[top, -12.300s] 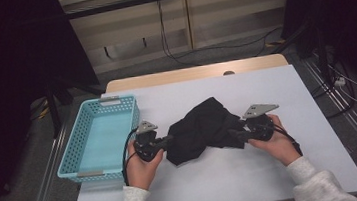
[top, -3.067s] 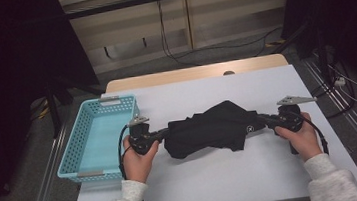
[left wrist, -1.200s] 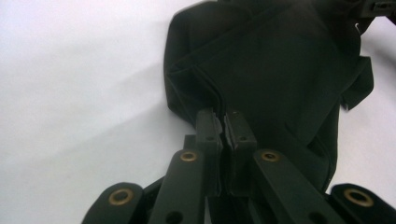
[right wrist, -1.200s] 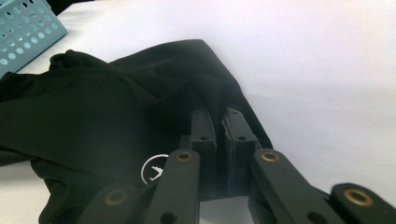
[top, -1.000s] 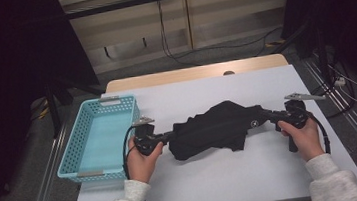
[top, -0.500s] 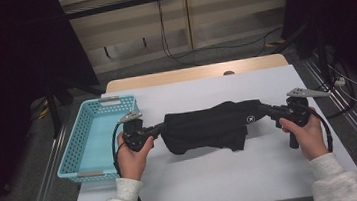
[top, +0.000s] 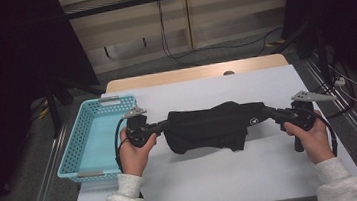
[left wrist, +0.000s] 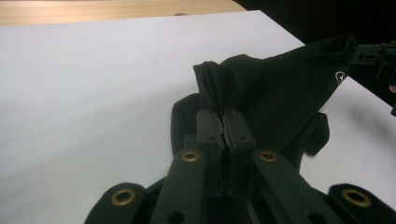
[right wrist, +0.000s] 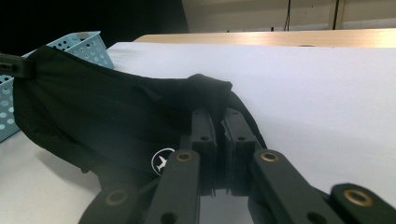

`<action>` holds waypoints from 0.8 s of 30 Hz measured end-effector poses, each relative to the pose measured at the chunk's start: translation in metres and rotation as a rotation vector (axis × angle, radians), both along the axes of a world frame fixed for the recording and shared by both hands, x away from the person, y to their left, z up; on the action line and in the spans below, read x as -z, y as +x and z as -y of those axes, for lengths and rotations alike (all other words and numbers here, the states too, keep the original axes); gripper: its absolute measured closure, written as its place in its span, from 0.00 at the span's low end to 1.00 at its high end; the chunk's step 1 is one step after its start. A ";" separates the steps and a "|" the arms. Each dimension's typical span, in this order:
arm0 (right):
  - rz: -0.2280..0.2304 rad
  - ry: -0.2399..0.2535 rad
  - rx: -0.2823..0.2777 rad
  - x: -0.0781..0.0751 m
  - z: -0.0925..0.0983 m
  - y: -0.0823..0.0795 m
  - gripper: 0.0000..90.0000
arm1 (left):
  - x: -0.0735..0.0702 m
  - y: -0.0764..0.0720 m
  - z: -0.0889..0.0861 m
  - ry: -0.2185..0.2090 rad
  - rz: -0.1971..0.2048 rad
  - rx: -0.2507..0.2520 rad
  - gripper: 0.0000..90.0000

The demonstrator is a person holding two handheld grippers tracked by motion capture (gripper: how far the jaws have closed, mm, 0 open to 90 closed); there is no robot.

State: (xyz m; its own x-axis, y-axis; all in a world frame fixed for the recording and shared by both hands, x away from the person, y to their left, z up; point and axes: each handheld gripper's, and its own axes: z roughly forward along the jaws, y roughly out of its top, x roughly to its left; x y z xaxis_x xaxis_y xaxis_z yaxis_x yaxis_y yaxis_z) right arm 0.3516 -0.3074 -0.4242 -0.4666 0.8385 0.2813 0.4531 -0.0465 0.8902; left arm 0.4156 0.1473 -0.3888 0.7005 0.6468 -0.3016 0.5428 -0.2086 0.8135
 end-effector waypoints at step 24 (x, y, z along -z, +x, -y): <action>0.019 -0.006 0.007 -0.004 -0.006 0.005 0.95 | 0.000 -0.006 -0.004 0.009 -0.001 -0.009 0.97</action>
State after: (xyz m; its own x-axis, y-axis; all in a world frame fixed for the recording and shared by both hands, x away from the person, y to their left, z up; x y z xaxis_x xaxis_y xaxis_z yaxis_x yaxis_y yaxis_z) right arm 0.3562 -0.3011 -0.4203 -0.4655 0.8438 0.2671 0.4359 -0.0441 0.8989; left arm 0.4099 0.1518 -0.3884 0.6946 0.6554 -0.2967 0.5457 -0.2112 0.8110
